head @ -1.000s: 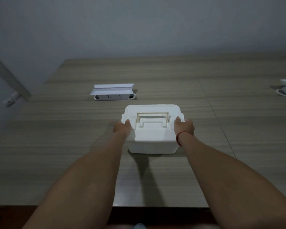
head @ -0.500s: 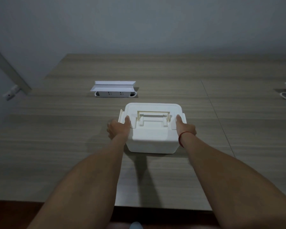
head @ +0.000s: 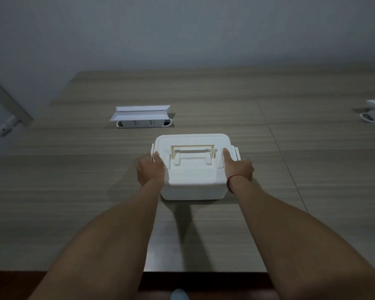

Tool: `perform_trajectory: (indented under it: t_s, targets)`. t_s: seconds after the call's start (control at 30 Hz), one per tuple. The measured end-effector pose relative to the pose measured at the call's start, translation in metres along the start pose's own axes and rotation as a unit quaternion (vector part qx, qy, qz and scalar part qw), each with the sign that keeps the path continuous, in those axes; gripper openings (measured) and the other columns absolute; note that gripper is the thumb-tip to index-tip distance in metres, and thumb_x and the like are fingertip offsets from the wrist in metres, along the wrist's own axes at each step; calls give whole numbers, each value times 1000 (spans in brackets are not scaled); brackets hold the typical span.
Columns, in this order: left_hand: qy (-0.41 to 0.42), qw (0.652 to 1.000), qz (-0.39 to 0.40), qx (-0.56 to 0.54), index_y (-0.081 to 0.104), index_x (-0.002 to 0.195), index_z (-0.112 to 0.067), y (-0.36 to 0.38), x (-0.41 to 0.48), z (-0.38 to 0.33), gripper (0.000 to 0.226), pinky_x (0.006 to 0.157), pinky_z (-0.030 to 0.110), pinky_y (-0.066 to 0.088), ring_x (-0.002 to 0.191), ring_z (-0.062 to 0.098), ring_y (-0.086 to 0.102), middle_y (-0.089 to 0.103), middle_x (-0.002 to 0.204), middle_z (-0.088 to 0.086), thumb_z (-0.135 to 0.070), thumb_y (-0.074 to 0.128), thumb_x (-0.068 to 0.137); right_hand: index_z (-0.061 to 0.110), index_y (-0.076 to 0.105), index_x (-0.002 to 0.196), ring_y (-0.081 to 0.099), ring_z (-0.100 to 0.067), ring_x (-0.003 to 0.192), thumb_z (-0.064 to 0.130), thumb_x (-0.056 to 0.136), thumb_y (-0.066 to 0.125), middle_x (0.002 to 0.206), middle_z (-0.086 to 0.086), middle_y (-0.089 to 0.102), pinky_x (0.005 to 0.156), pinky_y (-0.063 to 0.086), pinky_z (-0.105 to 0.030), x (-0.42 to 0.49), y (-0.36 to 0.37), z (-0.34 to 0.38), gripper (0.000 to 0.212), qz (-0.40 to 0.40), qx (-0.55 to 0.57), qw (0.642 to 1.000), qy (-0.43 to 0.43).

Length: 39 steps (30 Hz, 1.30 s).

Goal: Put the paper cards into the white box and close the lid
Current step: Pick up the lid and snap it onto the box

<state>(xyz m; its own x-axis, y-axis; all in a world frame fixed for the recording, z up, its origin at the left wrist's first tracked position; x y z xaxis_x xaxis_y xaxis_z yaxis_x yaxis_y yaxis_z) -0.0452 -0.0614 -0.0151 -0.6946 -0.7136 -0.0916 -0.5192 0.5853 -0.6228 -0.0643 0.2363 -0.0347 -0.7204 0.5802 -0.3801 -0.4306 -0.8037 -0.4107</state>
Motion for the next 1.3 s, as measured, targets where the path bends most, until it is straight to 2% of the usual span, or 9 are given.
perform_trajectory:
  t_s: [0.07, 0.17, 0.23, 0.33, 0.43, 0.7, 0.8, 0.97, 1.3]
  targets:
    - [0, 1000, 0, -5, 67, 101, 3, -1, -2, -1, 38, 74, 36, 42, 103, 40, 62, 68, 105, 22, -30, 49, 96, 4, 62, 99, 65, -37, 101, 56, 73, 69, 111, -15, 68, 92, 52, -44, 1, -1, 6, 59, -10, -22, 999, -29]
    - [5, 1000, 3, 0, 62, 119, 0, 0, -5, -3, 40, 90, 39, 46, 115, 39, 57, 64, 121, 21, -30, 47, 98, 11, 57, 82, 66, -35, 94, 55, 74, 68, 95, -11, 68, 83, 54, -41, 3, 0, 10, 45, -11, -33, 998, -61]
    - [20, 1000, 3, 4, 64, 115, 0, 2, -4, -4, 39, 88, 39, 46, 111, 39, 59, 65, 119, 22, -30, 46, 98, 8, 61, 90, 65, -35, 99, 49, 80, 66, 96, -11, 65, 83, 52, -39, 4, 3, 9, 42, 4, -14, 997, -74]
    - [28, 1000, 4, 2, 62, 119, -1, 2, -3, -6, 38, 91, 39, 46, 114, 39, 58, 64, 121, 23, -28, 45, 98, 6, 61, 122, 61, -35, 113, 41, 88, 58, 119, -14, 67, 93, 50, -39, 2, 9, 14, 48, 29, -21, 994, -107]
    - [31, 999, 8, 12, 58, 128, -2, 3, -2, -7, 40, 98, 39, 43, 122, 38, 54, 60, 130, 21, -26, 45, 99, 7, 62, 120, 61, -35, 112, 36, 92, 53, 118, -14, 67, 92, 49, -38, 2, 10, 18, 42, 27, -24, 992, -124]
    - [4, 999, 9, 41, 62, 119, -4, 6, 4, -4, 43, 92, 42, 47, 113, 39, 59, 64, 122, 20, -35, 41, 98, 4, 61, 121, 56, -40, 119, 30, 98, 44, 127, -19, 62, 97, 46, -45, 1, 11, 30, 38, 3, -88, 989, -116]
    - [-24, 998, 18, 60, 59, 124, -2, 8, 5, -16, 64, 100, 45, 43, 118, 37, 56, 60, 128, 18, -55, 39, 93, 4, 60, 120, 58, -38, 116, 48, 94, 44, 126, -18, 62, 98, 47, -43, 1, 14, 33, 54, 25, -85, 993, -74]
    - [-52, 992, 89, 67, 33, 147, -10, 22, -3, -29, 100, 112, 51, 25, 138, 34, 36, 40, 149, 14, -78, 46, 75, 6, 50, 130, 53, -34, 124, 76, 66, 59, 133, -13, 56, 104, 43, -43, -6, 28, 36, 95, 85, -91, 992, -23]
    - [35, 991, 124, 28, 31, 146, -9, 22, -2, -13, 85, 111, 50, 33, 138, 35, 34, 41, 148, 16, -58, 54, 80, 8, 32, 141, 46, -31, 131, 56, 65, 73, 145, -12, 44, 106, 42, -44, -4, 28, 29, 99, 165, -80, 980, -83]
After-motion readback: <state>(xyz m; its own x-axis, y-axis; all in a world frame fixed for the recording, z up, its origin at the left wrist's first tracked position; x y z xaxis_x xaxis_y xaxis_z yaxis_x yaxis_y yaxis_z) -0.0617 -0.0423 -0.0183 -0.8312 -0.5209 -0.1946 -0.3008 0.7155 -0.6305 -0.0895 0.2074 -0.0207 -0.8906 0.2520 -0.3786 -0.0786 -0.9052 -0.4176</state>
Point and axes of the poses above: each hand's wrist, its own x-axis towards the middle knuckle, its own y-axis out of the palm, z = x × y, the point moved 8 cm from there along x, towards the middle knuckle
